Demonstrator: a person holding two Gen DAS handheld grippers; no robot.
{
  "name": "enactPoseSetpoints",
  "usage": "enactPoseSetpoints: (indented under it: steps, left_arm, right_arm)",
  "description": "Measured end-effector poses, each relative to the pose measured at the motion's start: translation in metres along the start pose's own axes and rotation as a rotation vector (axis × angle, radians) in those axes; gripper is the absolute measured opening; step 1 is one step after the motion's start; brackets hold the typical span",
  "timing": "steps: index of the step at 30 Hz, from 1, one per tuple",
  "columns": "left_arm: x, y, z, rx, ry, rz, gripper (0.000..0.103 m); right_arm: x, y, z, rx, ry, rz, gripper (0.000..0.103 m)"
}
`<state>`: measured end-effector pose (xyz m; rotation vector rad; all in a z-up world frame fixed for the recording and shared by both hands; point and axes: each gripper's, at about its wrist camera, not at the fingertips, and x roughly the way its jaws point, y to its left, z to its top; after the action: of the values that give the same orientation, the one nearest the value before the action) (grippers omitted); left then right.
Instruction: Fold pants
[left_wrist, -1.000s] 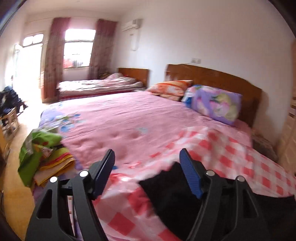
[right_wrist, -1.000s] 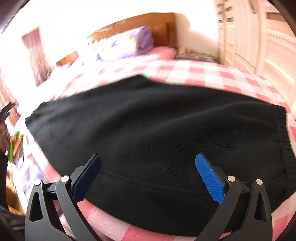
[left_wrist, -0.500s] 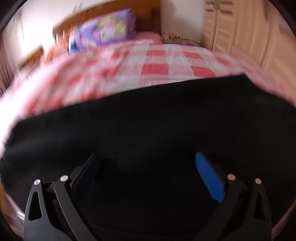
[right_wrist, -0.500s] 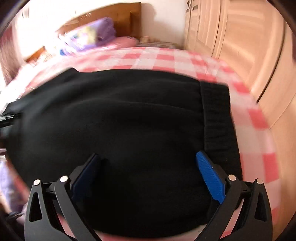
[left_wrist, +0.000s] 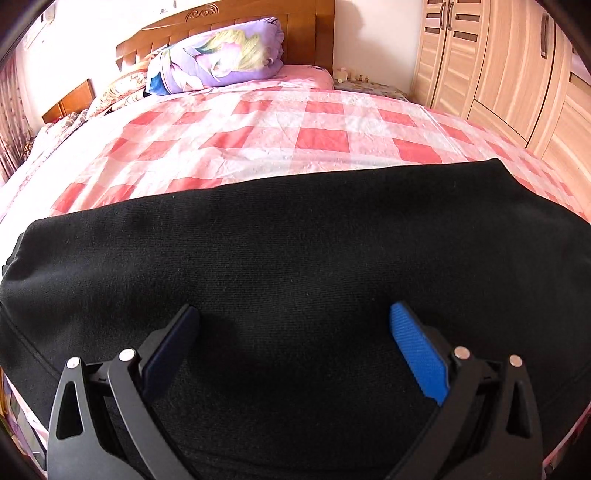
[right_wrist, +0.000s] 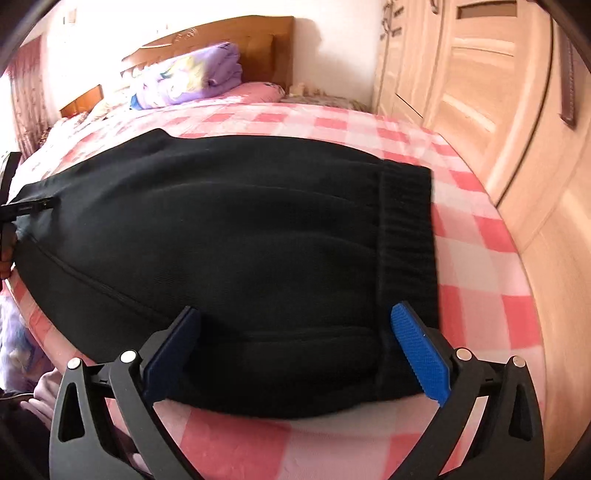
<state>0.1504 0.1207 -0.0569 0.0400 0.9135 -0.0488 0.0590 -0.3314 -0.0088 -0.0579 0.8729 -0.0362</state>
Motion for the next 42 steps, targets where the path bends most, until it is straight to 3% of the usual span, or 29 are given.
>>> enactPoseSetpoints:
  steps: [2,5,7,8,9,14,16,20,27,30,32,36,39,42]
  left_arm:
    - [-0.001,0.0,-0.001,-0.001,-0.005,0.0,0.102]
    - [-0.001,0.0,-0.001,-0.003,-0.011,0.0,0.102]
    - [-0.001,-0.001,-0.001,-0.005,-0.014,0.002,0.102]
    - [-0.002,-0.001,-0.002,-0.006,-0.016,0.003,0.102]
    - [-0.002,-0.001,-0.002,-0.007,-0.017,0.003,0.102]
    - [-0.002,-0.001,-0.003,-0.012,-0.026,0.002,0.102]
    - [-0.002,-0.001,-0.003,-0.012,-0.027,0.002,0.102]
    - [-0.002,-0.002,-0.003,-0.013,-0.028,0.002,0.102]
    - [-0.002,-0.002,-0.003,-0.016,-0.028,-0.003,0.102]
    - [-0.002,-0.002,-0.004,-0.018,-0.029,-0.005,0.102]
    - [-0.002,-0.002,-0.004,-0.019,-0.029,-0.007,0.102]
    - [-0.002,-0.003,-0.004,-0.018,-0.031,-0.013,0.102]
    - [-0.004,0.0,-0.004,-0.027,-0.037,-0.037,0.102]
    - [-0.027,0.027,-0.009,-0.155,-0.109,-0.139,0.099]
  right_arm:
    - [-0.016,-0.001,0.0,0.06,-0.049,0.008,0.098]
    - [-0.029,0.012,0.001,0.052,-0.126,0.088,0.099]
    - [-0.016,0.032,-0.001,-0.016,-0.083,0.094,0.099]
    - [-0.003,0.042,-0.005,-0.066,-0.04,0.049,0.099]
    - [-0.002,0.052,-0.009,-0.104,-0.053,0.013,0.099]
    - [-0.01,0.048,-0.002,-0.063,-0.004,0.013,0.099]
    - [-0.024,0.052,0.002,-0.037,-0.028,0.033,0.099]
    - [-0.03,0.077,0.023,-0.057,-0.073,0.118,0.099]
    - [0.006,0.166,0.084,-0.15,-0.108,0.205,0.099]
    - [0.024,0.193,0.101,-0.152,-0.114,0.198,0.099]
    - [0.039,0.205,0.105,-0.163,-0.102,0.177,0.099]
    - [0.076,0.216,0.1,-0.17,0.049,0.163,0.099]
    - [0.078,0.214,0.1,-0.17,0.069,0.171,0.099]
    - [0.078,0.215,0.098,-0.175,0.068,0.169,0.099]
